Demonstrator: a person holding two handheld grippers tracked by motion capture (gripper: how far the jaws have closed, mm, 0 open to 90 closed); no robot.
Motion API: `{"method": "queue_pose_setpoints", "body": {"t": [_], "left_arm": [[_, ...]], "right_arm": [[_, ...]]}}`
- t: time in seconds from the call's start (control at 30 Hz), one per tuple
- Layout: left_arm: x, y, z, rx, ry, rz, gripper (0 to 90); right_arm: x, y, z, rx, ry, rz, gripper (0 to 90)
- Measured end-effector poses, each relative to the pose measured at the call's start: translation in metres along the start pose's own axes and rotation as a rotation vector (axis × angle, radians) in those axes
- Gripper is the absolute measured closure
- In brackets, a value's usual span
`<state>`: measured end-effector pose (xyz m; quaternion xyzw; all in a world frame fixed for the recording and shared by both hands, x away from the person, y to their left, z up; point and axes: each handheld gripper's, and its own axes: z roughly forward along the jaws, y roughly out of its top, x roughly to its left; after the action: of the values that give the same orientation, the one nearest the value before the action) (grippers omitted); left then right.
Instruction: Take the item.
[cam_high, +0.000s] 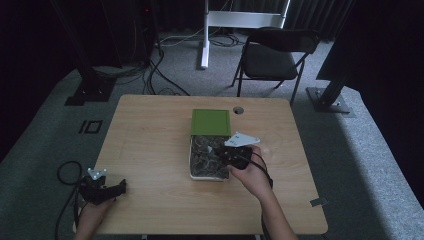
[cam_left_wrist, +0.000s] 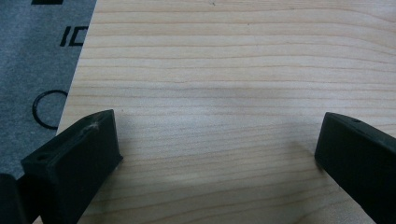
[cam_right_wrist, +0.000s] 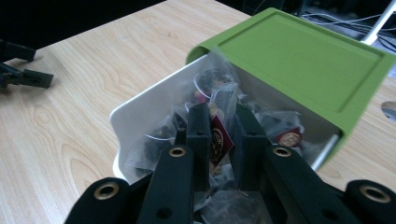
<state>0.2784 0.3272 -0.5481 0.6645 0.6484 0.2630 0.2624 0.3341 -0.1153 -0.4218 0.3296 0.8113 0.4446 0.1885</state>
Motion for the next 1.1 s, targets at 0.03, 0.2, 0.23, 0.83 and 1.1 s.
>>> {"method": "queue_pose_setpoints", "body": {"t": [0.03,0.2,0.23,0.83,1.1], "left_arm": [[0.0,0.0,0.0,0.001,0.0,0.0,0.3],[0.0,0.0,0.0,0.001,0.0,0.001,0.3],[0.0,0.0,0.0,0.0,0.0,0.001,0.3],[0.0,0.0,0.0,0.0,0.0,0.0,0.3],[0.0,0.0,0.0,-0.001,0.0,-0.001,0.3]], "right_arm": [[-0.001,0.0,-0.001,-0.004,-0.005,0.001,80.2],[-0.009,-0.001,-0.008,-0.012,-0.026,0.015,80.2],[-0.01,-0.001,-0.009,-0.014,-0.031,0.017,80.1],[-0.045,-0.007,-0.037,-0.048,-0.118,0.074,80.1],[-0.065,-0.014,-0.05,-0.061,-0.168,0.111,80.1]]}}
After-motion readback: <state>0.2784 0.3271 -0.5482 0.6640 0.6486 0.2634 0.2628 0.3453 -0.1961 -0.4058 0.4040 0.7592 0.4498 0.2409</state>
